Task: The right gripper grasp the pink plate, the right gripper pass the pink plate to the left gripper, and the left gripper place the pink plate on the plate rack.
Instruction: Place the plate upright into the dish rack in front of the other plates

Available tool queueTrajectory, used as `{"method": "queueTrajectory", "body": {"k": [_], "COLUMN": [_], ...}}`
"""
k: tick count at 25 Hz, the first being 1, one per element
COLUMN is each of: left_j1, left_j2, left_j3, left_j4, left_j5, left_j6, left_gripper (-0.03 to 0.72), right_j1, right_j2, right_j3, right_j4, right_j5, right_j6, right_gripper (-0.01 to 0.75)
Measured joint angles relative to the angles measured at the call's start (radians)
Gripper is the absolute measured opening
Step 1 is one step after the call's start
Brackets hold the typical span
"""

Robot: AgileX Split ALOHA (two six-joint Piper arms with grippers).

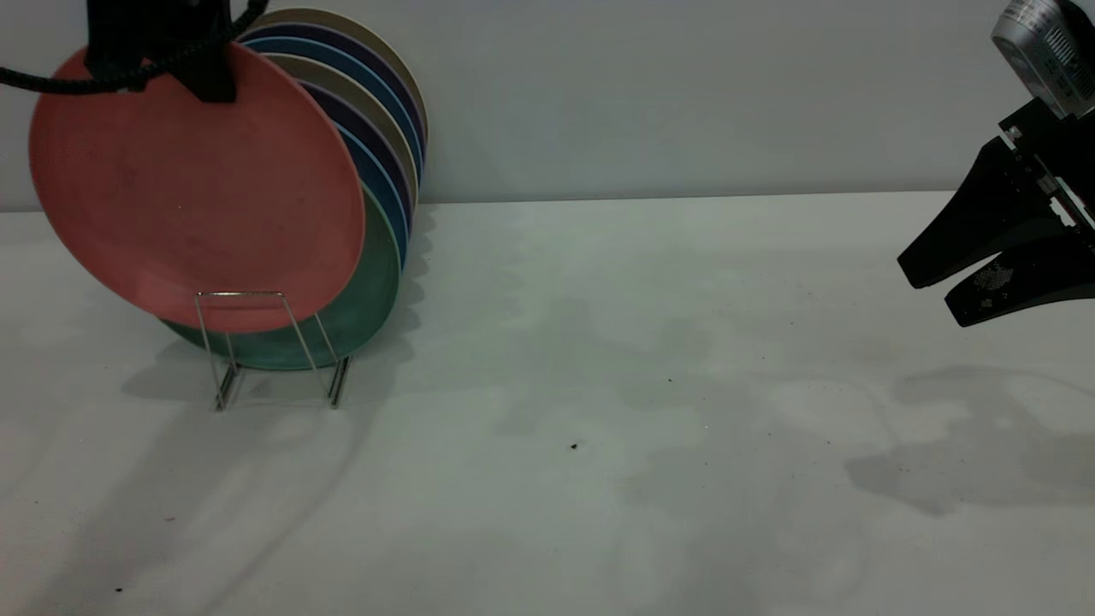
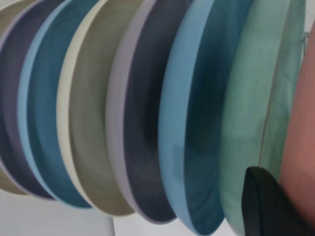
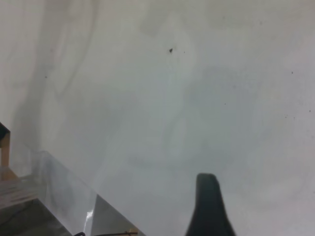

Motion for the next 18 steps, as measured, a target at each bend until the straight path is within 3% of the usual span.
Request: {"method": "queueTrajectory", "body": {"k": [11, 15, 18], "left_j1": [0.0, 0.0, 0.0], "left_j2": [0.027, 0.028, 0.028], "left_j3": [0.0, 0.0, 0.0], "left_j4": [0.001, 0.001, 0.0], "left_j5": [0.02, 0.062, 0.079], "left_j6": [-0.002, -0.01, -0.012], "left_gripper": [0.115, 0.218, 0.34], "right_j1": [0.0, 0.0, 0.0], "right_j2": [0.0, 0.0, 0.0], "right_j3": [0.0, 0.0, 0.0], "right_j4": [-0.002, -0.003, -0.004], "right_j5": [-0.003, -0.004, -0.004], "right_j6": [0.008, 0.009, 0.009], "right_gripper": [0.568, 0.568, 0.568]}}
